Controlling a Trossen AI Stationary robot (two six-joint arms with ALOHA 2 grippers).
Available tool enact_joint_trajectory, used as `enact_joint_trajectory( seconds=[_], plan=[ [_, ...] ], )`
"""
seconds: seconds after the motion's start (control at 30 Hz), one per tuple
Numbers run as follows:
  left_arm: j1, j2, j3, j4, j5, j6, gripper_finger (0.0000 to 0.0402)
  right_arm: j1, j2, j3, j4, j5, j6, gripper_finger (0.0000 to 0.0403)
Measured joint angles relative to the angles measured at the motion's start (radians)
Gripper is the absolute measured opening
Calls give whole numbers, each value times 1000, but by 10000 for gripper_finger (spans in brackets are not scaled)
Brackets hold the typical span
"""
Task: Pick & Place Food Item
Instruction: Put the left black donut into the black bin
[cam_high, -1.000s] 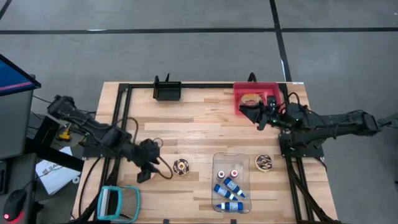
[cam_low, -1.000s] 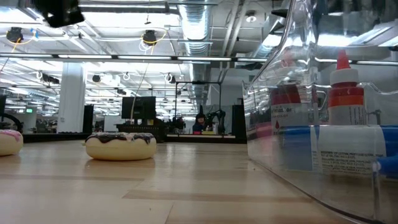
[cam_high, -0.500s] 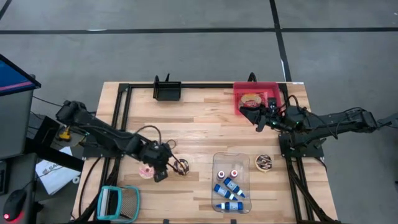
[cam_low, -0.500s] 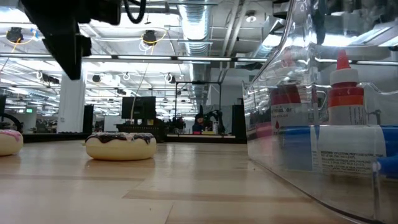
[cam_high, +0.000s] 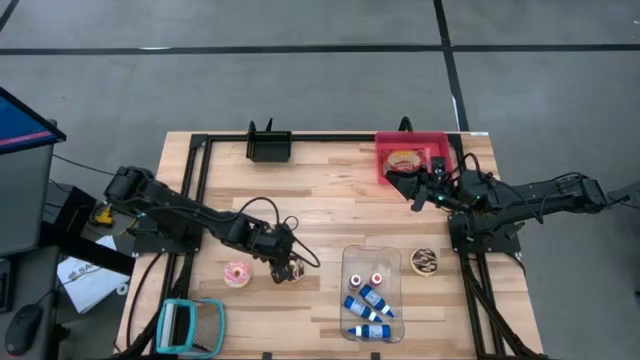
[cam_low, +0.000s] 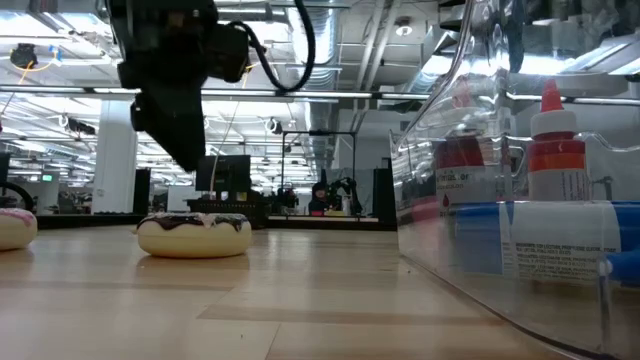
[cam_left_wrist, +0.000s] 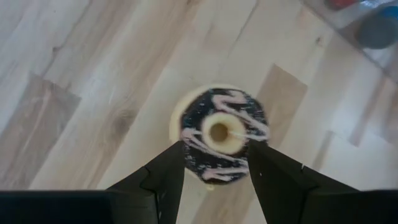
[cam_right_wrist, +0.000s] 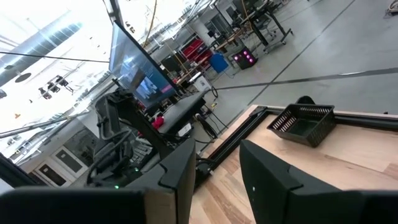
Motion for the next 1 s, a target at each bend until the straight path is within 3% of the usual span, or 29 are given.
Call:
enact_joint_trajectory(
  seconds=[0.43,1.0],
  plan=[
    [6,104,0,21,-5,27,170,0,0,0,-2,-1,-7,118],
    [18,110,0,20,-49,41,164,0,0,0,-10,-1,-18,118]
  ],
)
